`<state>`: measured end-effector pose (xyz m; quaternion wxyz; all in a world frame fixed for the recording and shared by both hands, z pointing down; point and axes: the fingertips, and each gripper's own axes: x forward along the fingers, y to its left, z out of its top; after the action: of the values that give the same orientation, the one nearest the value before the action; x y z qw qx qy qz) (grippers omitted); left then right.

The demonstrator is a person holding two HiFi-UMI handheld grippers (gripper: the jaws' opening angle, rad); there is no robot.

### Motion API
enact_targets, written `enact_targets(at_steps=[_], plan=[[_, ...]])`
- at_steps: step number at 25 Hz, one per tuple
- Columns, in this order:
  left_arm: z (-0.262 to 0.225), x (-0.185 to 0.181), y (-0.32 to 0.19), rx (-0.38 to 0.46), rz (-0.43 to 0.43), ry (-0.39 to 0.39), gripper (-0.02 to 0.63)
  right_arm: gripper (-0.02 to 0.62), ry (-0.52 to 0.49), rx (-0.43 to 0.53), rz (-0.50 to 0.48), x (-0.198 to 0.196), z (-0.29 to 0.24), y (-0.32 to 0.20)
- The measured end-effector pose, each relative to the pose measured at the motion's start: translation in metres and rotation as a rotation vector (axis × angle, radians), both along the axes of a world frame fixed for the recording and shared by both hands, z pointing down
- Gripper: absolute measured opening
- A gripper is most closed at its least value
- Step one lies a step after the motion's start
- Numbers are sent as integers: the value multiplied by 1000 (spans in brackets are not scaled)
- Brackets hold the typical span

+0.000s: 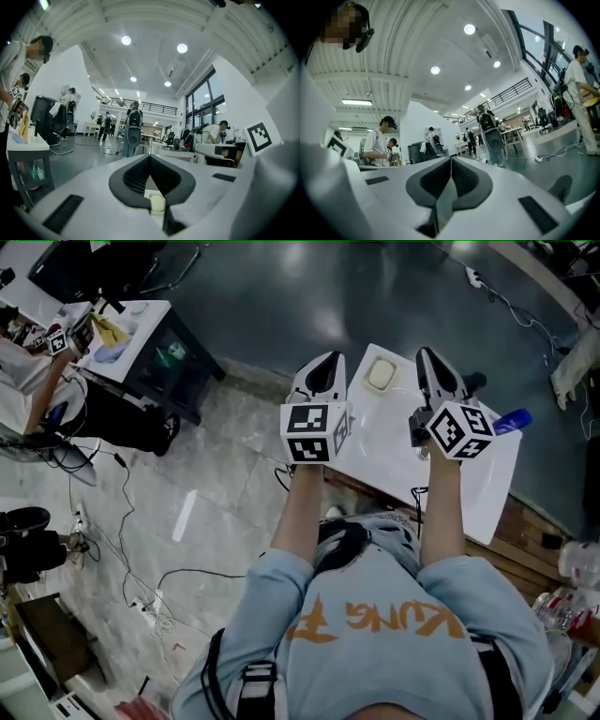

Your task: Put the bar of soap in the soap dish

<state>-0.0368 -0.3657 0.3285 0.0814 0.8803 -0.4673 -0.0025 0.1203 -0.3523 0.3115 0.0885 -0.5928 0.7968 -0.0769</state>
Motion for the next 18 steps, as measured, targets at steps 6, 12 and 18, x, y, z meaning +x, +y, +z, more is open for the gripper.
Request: enact_targets(at_steps=[6, 12, 18], plan=[[-2, 7, 9, 15, 12, -2, 21, 31, 125, -13, 34, 0, 5, 10], [-17, 14, 17, 76, 58, 80, 21, 31, 144, 17, 32, -1, -7, 11], [-23, 25, 14, 85, 67, 62, 21, 31, 148, 26, 25, 8, -16, 7]])
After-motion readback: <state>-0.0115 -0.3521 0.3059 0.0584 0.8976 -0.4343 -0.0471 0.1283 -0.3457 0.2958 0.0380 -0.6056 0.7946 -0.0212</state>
